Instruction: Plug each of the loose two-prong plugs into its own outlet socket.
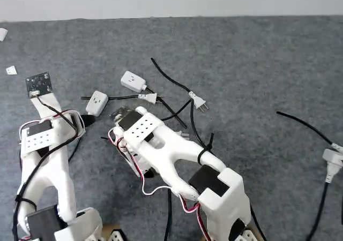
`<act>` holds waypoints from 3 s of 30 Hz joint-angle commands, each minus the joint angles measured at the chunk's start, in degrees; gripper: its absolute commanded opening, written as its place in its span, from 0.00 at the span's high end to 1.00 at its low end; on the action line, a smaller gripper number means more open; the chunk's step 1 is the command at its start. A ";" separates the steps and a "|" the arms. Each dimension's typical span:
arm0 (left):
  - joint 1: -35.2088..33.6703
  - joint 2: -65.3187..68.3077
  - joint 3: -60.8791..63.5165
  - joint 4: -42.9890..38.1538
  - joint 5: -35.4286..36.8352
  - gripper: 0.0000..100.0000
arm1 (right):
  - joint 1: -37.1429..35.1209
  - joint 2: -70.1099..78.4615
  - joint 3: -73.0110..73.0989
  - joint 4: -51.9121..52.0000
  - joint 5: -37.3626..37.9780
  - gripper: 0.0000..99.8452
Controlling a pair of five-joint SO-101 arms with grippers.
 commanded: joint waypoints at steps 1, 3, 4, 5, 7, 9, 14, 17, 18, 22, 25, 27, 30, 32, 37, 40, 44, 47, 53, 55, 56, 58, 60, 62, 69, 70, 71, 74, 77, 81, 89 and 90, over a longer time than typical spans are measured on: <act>0.53 -0.70 -0.40 -1.14 -0.79 0.66 | -0.92 -2.15 -1.32 -3.38 4.31 0.72; 0.62 -0.70 -0.31 -1.14 -1.14 0.66 | -0.48 -3.65 -2.20 -3.30 4.75 0.72; 0.62 -0.70 -0.31 -1.05 -1.76 0.66 | 0.13 -5.05 -2.46 -2.86 5.01 0.72; 0.70 -0.70 -0.31 -0.44 -2.02 0.66 | 1.10 -6.55 -2.81 -2.33 5.01 0.72; 1.76 -0.70 -0.57 0.88 -2.11 0.66 | 4.00 -10.51 -2.81 -1.89 5.54 0.72; 3.69 -0.70 -0.57 3.25 -1.85 0.66 | 7.69 -14.64 -2.55 -1.54 6.95 0.72; 10.55 -1.58 -3.47 15.21 13.63 0.66 | 16.13 -22.29 2.37 3.12 7.30 0.77; 17.41 -2.29 -4.18 19.69 24.79 0.66 | 17.71 -25.80 10.37 -0.04 7.30 0.80; 19.78 -2.37 -4.09 20.66 27.08 0.66 | 17.71 -27.12 13.01 -1.80 7.30 0.81; 27.34 -2.46 -3.21 20.84 29.71 0.66 | 18.86 -34.68 22.42 -9.71 8.26 0.81; 31.03 -2.46 -1.80 19.87 30.07 0.66 | 21.85 -41.01 28.31 -14.81 8.88 0.81; 33.23 -2.46 -0.75 18.99 31.56 0.66 | 24.40 -44.00 31.65 -17.45 8.97 0.81; 36.22 -2.46 1.45 16.35 34.90 0.66 | 28.00 -45.05 34.64 -20.00 9.05 0.81; 39.21 -2.46 2.24 16.26 34.73 0.66 | 29.58 -44.00 34.64 -21.05 9.05 0.81; 42.55 -4.84 3.56 16.35 34.81 0.66 | 29.93 -39.60 33.67 -23.52 9.14 0.81; 42.20 -4.40 4.97 13.19 34.81 0.66 | 29.85 -36.44 31.65 -22.29 9.05 0.81; 41.49 0.70 3.65 11.69 34.90 0.66 | 29.76 -32.84 28.84 -20.26 8.70 0.81; 41.85 7.12 -0.31 13.54 34.90 0.66 | 29.76 -31.60 27.96 -20.18 8.70 0.81; 44.57 13.19 -4.70 16.88 34.81 0.66 | 29.76 -31.43 27.87 -20.44 8.62 0.81; 45.36 12.48 -4.44 16.97 34.73 0.68 | 29.93 -31.43 27.78 -20.70 8.53 0.81; 45.54 12.04 -3.91 16.79 34.73 0.70 | 30.02 -31.43 27.78 -20.79 8.53 0.81; 45.98 10.73 -3.38 16.70 34.37 0.79 | 30.11 -31.34 27.16 -20.70 8.53 0.81; 46.51 9.32 -3.21 16.62 31.03 0.89 | 30.20 -31.16 26.73 -20.70 8.18 0.81; 46.51 7.82 -3.03 16.62 27.34 0.92 | 30.20 -30.99 26.64 -20.70 6.95 0.81; 45.98 2.99 1.89 12.04 20.75 0.92 | 30.20 -30.90 26.64 -20.70 6.59 0.81; 45.98 2.20 2.24 12.04 21.10 0.92 | 30.20 -30.90 26.64 -20.70 6.59 0.81; 45.98 1.49 2.42 12.04 21.27 0.92 | 30.20 -30.90 26.64 -20.70 6.68 0.81; 44.75 0.62 2.33 11.96 21.54 0.92 | 30.20 -30.90 26.64 -20.62 6.77 0.81; 41.23 0.62 1.63 10.90 21.54 0.92 | 30.02 -30.90 26.64 -20.62 6.86 0.81; 38.33 0.62 1.27 8.88 21.54 0.92 | 29.93 -30.90 26.81 -20.62 6.86 0.81; 38.15 0.70 1.19 8.53 21.45 0.92 | 29.85 -30.99 26.81 -20.26 6.86 0.81; 38.15 0.70 1.19 8.53 21.45 0.92 | 29.85 -31.08 26.90 -20.26 6.95 0.81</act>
